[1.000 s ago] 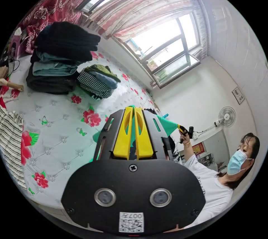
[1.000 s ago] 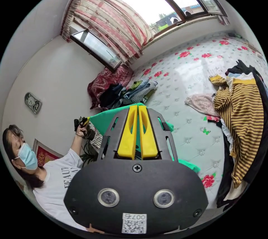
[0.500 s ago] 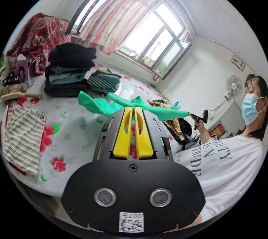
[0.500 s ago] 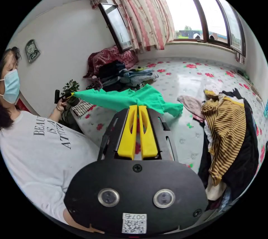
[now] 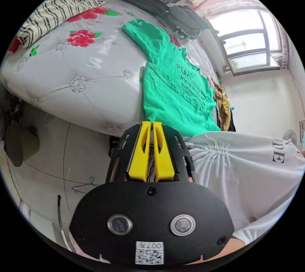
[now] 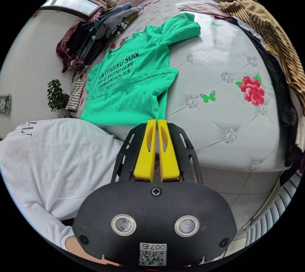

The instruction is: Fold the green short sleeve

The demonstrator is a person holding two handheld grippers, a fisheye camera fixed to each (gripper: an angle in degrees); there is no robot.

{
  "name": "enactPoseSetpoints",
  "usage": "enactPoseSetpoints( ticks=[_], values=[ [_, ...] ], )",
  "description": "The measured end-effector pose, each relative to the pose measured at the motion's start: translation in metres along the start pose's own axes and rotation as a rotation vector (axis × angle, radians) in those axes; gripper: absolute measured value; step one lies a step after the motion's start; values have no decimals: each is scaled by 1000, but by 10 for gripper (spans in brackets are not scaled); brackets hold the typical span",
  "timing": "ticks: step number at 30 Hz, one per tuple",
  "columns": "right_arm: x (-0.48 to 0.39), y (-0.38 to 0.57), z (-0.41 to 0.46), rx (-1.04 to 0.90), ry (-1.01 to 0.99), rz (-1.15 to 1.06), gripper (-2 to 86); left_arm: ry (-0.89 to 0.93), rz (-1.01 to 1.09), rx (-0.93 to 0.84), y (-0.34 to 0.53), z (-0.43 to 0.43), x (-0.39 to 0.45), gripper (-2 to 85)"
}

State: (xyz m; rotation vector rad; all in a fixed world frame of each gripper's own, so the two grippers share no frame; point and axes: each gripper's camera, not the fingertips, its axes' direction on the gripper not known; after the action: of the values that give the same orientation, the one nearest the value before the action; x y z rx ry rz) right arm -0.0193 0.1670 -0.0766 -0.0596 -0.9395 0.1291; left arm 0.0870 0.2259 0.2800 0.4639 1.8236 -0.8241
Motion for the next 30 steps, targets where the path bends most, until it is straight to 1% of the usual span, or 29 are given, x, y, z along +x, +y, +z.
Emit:
enactPoseSetpoints(
  ticks=[3,4,6,8,10,12,15,17,19,21,22,23,24,25,28,30],
  values=[
    [8,-8,14,-74,9,56,3,-29,9,-42,-3,7,-6,-6],
    [10,-9,16,-107,62,66,5,-25,5,-53,-4,8,-11,-3],
    [11,-11,9,-104,144,81,12,-36,-7,-63,-6,3,-18,1],
    [6,-18,-15,6,218,108,24,-73,-17,-29,-7,-16,-26,10],
    [-5,-29,-27,83,269,88,30,-94,-23,32,-11,-35,-31,22],
    [-18,-46,-23,122,301,53,34,-118,-14,93,-21,-48,-32,45],
    [-35,-85,13,97,284,8,34,-92,47,139,-53,-47,-28,66],
    [-41,-114,52,42,236,11,31,-66,97,102,-86,-29,-21,75],
    [-42,-128,81,4,229,35,27,-71,115,60,-109,-10,-18,76],
    [-42,-137,108,-67,285,70,22,-97,101,15,-126,8,-22,75],
    [-47,-138,105,5,319,55,17,-106,59,-3,-135,14,-30,68],
    [-43,-143,106,0,329,124,13,-95,7,28,-141,12,-40,65],
    [-41,-146,106,-26,319,148,11,-81,-20,61,-143,7,-46,65],
    [-42,-149,103,-30,303,171,9,-45,-76,139,-146,-4,-59,67],
    [-61,-145,85,101,287,178,1,56,-222,324,-153,-34,-99,82],
    [-77,-146,85,134,267,167,-1,137,-286,392,-161,-44,-124,92]
  ],
)
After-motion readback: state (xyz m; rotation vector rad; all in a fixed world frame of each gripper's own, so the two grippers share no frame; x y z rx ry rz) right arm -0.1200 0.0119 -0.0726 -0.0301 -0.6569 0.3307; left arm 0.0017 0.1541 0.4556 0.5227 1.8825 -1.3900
